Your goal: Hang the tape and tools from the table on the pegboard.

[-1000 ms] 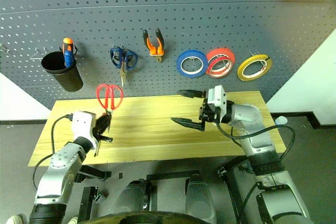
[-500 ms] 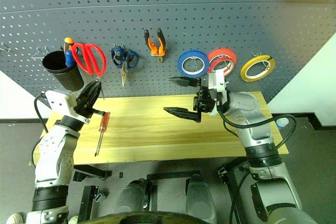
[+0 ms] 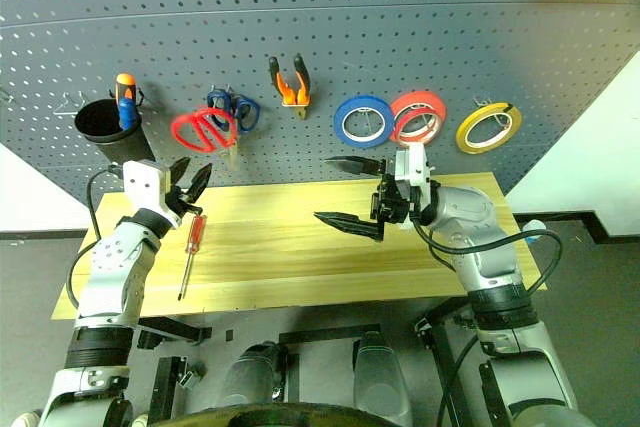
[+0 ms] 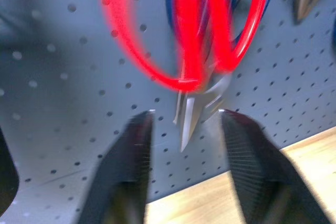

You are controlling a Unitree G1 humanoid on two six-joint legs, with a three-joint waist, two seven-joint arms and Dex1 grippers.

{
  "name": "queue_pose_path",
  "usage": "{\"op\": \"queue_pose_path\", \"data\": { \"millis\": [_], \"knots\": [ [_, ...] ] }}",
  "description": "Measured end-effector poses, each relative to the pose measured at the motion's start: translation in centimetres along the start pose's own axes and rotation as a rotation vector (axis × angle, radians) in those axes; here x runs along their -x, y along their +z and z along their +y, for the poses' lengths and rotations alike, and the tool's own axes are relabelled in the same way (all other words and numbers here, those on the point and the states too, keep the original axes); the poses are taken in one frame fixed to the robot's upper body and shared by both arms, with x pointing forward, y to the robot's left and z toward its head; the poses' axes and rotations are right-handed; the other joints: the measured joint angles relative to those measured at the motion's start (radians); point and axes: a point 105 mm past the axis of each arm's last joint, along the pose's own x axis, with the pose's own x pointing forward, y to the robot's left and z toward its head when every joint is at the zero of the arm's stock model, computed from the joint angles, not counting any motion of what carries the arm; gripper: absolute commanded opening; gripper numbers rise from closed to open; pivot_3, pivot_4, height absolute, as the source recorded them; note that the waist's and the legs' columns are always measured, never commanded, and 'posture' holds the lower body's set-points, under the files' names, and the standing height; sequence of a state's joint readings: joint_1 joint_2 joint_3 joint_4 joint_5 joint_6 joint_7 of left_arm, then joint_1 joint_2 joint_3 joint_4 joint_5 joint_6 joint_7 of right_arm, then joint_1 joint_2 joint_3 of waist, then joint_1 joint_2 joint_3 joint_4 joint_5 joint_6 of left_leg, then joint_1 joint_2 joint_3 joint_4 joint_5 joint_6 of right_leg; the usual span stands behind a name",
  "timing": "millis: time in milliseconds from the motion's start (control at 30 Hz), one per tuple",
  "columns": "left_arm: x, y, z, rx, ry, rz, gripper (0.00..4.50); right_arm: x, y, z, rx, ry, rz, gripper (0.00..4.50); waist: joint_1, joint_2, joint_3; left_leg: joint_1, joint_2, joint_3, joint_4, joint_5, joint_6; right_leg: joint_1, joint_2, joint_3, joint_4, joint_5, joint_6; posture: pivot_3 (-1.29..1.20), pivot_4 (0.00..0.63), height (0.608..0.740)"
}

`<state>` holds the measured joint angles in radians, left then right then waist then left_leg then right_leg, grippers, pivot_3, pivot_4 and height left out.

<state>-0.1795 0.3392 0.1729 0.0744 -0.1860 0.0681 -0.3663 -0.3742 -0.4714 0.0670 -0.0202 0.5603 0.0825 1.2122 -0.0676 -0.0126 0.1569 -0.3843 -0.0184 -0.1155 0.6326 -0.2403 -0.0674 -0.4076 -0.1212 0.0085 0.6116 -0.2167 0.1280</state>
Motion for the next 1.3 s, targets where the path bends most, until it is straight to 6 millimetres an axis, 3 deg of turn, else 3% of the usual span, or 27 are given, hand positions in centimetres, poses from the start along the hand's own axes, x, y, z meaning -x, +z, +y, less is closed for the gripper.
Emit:
{"op": "queue_pose_path", "data": {
  "millis": [200, 333, 367, 600, 733, 967, 1067, 1300],
  "knots": [
    [1.4, -5.8, 1.3, 0.134, 0.135, 0.378, 2.93, 0.5, -0.9, 0.3, 0.012, 0.001, 0.059, 4.50, -0.006, 0.000, 0.000, 0.003, 0.000, 0.000, -0.001, 0.000, 0.000, 0.001, 0.001, 0.001, 0.002, -0.002, 0.003, -0.11, 0.074, 0.740],
    [3.1, -9.3, 3.1, 0.240, 0.257, 0.609, 4.17, 0.4, -1.8, 0.7, 0.034, 0.020, 0.104, 4.50, -0.003, -0.001, 0.000, 0.006, 0.000, 0.000, -0.001, 0.000, 0.000, 0.003, 0.001, 0.001, 0.003, -0.002, 0.004, -0.10, 0.078, 0.740],
    [3.2, -9.8, 3.4, 0.249, 0.268, 0.650, 4.47, 0.5, -2.4, 0.7, 0.042, 0.021, 0.133, 4.50, -0.002, -0.001, 0.000, 0.008, 0.000, 0.000, -0.001, 0.000, 0.000, 0.005, 0.001, 0.001, 0.002, -0.003, 0.004, -0.10, 0.079, 0.740],
    [3.5, -12.3, 4.9, 0.291, 0.305, 0.841, 4.47, 3.7, -9.0, 2.5, -0.013, 0.066, 0.423, 4.50, -0.001, -0.003, -0.002, 0.009, 0.000, 0.000, -0.002, 0.000, 0.000, 0.006, 0.001, 0.001, 0.001, -0.003, 0.004, -0.11, 0.088, 0.740],
    [3.4, -13.1, 5.4, 0.306, 0.303, 0.908, 4.47, 4.9, -10.1, 3.4, -0.015, 0.096, 0.481, 4.50, -0.005, -0.003, -0.002, 0.010, 0.000, 0.000, -0.002, 0.000, 0.000, 0.006, 0.001, 0.001, 0.002, -0.003, 0.005, -0.12, 0.090, 0.740],
    [2.5, -14.3, 4.7, 0.341, 0.264, 0.968, 4.47, 4.8, -10.1, 3.4, 0.000, 0.089, 0.471, 4.50, -0.004, -0.004, -0.002, 0.010, 0.000, 0.000, -0.002, 0.000, 0.000, 0.007, 0.001, 0.001, 0.001, -0.003, 0.005, -0.13, 0.087, 0.740],
    [2.6, -15.0, 4.6, 0.349, 0.264, 0.990, 3.87, 4.8, -10.1, 3.4, 0.006, 0.084, 0.469, 4.50, -0.004, -0.004, -0.002, 0.010, 0.000, 0.000, -0.002, 0.000, 0.000, 0.007, 0.001, 0.001, 0.001, -0.003, 0.005, -0.13, 0.087, 0.740],
    [2.6, -15.5, 4.8, 0.325, 0.261, 0.983, 1.49, 4.9, -10.2, 3.4, 0.010, 0.072, 0.467, 4.50, -0.004, -0.004, -0.002, 0.011, 0.000, 0.000, -0.002, 0.000, -0.001, 0.008, 0.001, 0.001, 0.001, -0.002, 0.006, -0.14, 0.086, 0.740]
  ]
}}
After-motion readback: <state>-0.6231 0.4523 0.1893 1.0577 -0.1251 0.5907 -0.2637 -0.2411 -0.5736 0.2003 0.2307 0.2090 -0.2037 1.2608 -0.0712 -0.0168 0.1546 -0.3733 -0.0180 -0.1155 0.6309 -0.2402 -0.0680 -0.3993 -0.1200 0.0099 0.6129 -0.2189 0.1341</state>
